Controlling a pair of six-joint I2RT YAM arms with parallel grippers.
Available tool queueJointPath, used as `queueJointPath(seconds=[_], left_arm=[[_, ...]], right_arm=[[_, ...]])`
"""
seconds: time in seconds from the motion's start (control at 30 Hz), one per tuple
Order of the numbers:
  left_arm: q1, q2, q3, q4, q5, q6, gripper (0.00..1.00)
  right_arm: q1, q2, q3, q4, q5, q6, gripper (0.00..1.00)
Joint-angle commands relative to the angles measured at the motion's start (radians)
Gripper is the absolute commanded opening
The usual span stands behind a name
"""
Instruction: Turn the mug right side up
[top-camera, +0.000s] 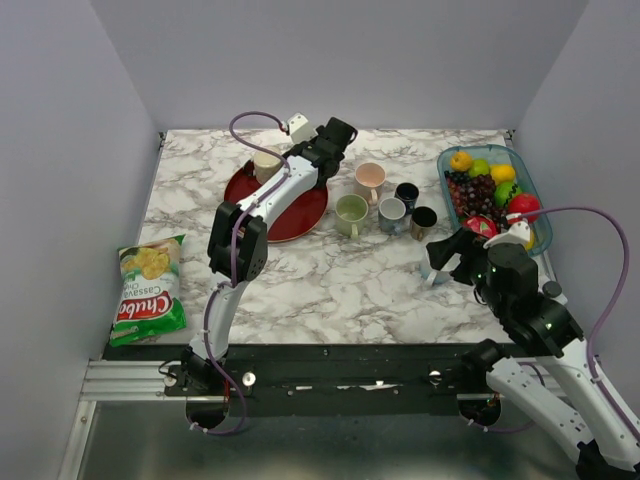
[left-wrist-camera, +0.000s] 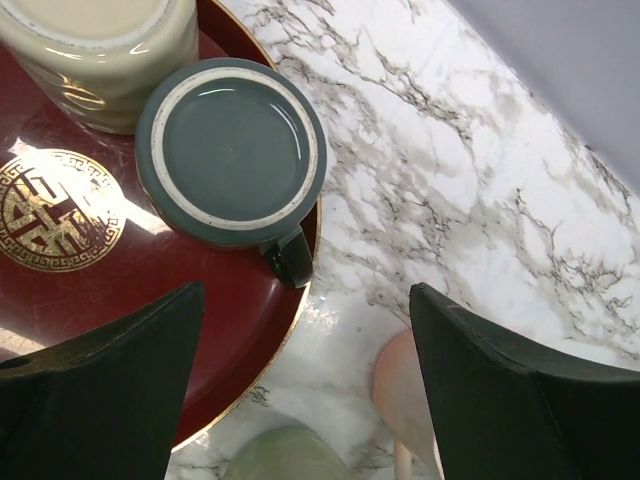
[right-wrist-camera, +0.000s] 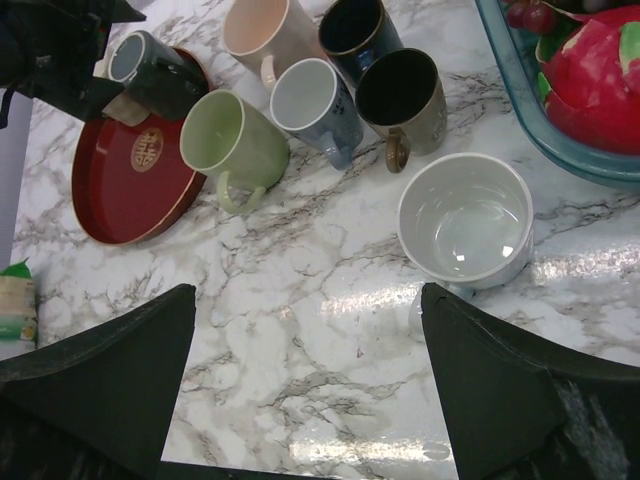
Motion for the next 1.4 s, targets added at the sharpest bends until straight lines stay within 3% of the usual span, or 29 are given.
queueJointPath(seconds=[0.0, 0.33, 0.5, 0.67, 0.8, 0.97, 1.13, 1.37], left_arm=[[-0.004, 0.002, -0.013, -0.054, -0.089, -0.018, 0.90], [-0.001, -0.053, -0.119, -0.016, -0.089, 0.087, 0.89], [0.016, -0.090, -0.168, -0.002, -0.052, 0.142, 0.89], [0.027, -0.205, -0.312, 0.088, -0.026, 0.223, 0.91], [0.059, -0.294, -0.430, 0.165, 0.063, 0.295, 0.91], [0.126, -0.373, -0.565, 0.234, 0.161, 0.343, 0.92], [0.229, -0.364, -0.614, 0.292, 0.288, 0.390, 0.91], [0.258, -0.332, -0.604, 0.317, 0.365, 0.452, 0.88]], right_arm=[[-0.003, -0.004, 0.006, -0.017, 0.017, -0.008, 1.00], [-0.003, 0.059, 0.020, 0.045, -0.090, -0.030, 1.00], [-0.003, 0.158, 0.072, 0.139, -0.198, -0.123, 1.00], [-0.001, 0.410, 0.184, 0.259, -0.338, -0.259, 1.00], [-0.001, 0.626, 0.329, 0.405, -0.415, -0.382, 1.00], [0.000, 0.887, 0.532, 0.468, -0.465, -0.542, 0.99], [0.000, 1.119, 0.701, 0.509, -0.512, -0.628, 0.99], [0.000, 1.343, 0.844, 0.563, -0.603, -0.738, 0.97]])
